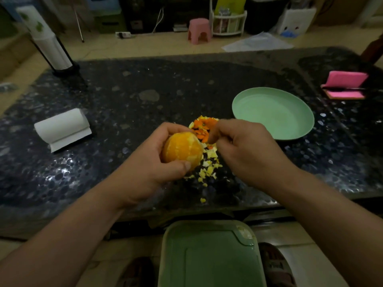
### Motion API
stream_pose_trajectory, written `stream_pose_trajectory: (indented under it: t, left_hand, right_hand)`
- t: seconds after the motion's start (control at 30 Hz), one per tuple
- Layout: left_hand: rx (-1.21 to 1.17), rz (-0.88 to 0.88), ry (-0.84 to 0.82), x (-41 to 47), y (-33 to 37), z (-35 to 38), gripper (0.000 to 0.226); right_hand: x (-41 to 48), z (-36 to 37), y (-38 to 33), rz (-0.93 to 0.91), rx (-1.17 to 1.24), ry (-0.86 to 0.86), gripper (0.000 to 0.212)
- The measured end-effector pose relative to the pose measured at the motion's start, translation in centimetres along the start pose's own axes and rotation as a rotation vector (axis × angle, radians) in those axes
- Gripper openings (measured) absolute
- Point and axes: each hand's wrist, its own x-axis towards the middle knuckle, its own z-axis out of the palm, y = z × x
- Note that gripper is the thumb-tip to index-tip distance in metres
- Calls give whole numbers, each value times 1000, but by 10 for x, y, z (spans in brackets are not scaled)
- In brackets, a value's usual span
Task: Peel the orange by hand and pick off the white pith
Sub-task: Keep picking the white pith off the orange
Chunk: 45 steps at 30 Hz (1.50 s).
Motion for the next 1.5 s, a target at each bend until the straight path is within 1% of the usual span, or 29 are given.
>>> stream_pose_trajectory:
  t: [0.03,0.1,0.13,0.17,0.2,0.23,0.27,0.3,0.37,0.43,0.53,0.57,0.63,0.73,0.83,0.93,1.03,1.1,1.17,1.33,1.43,1.5]
  left_hand:
    - [-66,-8,22,2,-3,0,64]
    - [-226,-37,85,7,-8,2,62]
    - [-314,-56,121,10,-10,4,59]
    - [-402,-77,156,12,-11,6,56]
    - [-483,-98,187,14,-11,8,52]
    - [-557,-119,213,15,-10,9,45]
    - [-618,-131,232,16,-9,10,36]
    - [-658,-135,246,16,-7,12,28]
    - [-656,-116,264,15,-4,15,30]
    - [-582,-83,277,17,-4,19,31]
    - [-506,-53,303,20,-4,24,42]
    - [-503,-56,300,20,-3,24,42]
    - [-523,-81,254,21,1,22,37]
    - [-652,-152,189,20,7,22,41]
    - [-756,-162,214,19,9,20,39]
    - [-774,-169,241,19,7,19,39]
    - [-733,-148,232,19,3,17,43]
    - [-703,-140,237,19,1,16,50]
    - [-671,-132,220,18,0,16,55]
    - [-584,-119,182,17,-1,20,55]
    - [-462,-88,200,16,-2,20,54]
    - [-332,-73,216,14,-3,21,53]
  right_hand:
    - [2,4,1,28,-55,-40,18]
    - [4,12,2,69,-186,-123,35]
    - [5,16,3,78,-219,-150,38]
    - [6,19,2,97,-215,-166,30]
    - [7,20,2,123,-165,-172,14]
    - [7,20,-1,165,-72,-182,9]
    - [8,20,-3,214,56,-197,16]
    - [7,21,-6,267,205,-236,19]
    - [3,24,-14,336,452,-295,22]
    - [0,26,-18,370,594,-289,27]
    - [0,27,-15,354,729,-181,38]
    - [2,25,-13,337,745,-147,39]
    - [3,21,-10,300,736,-105,38]
    - [4,18,-5,249,649,-90,39]
    - [4,15,-4,200,493,-74,36]
    - [3,11,-9,181,435,-46,32]
    - [1,5,-15,168,481,7,22]
    - [-1,2,-19,139,494,34,15]
    - [-1,2,-22,118,469,45,12]
    - [-3,0,-25,92,383,44,5]
    - [-4,1,-25,95,343,45,3]
    - [-4,2,-25,99,310,49,4]
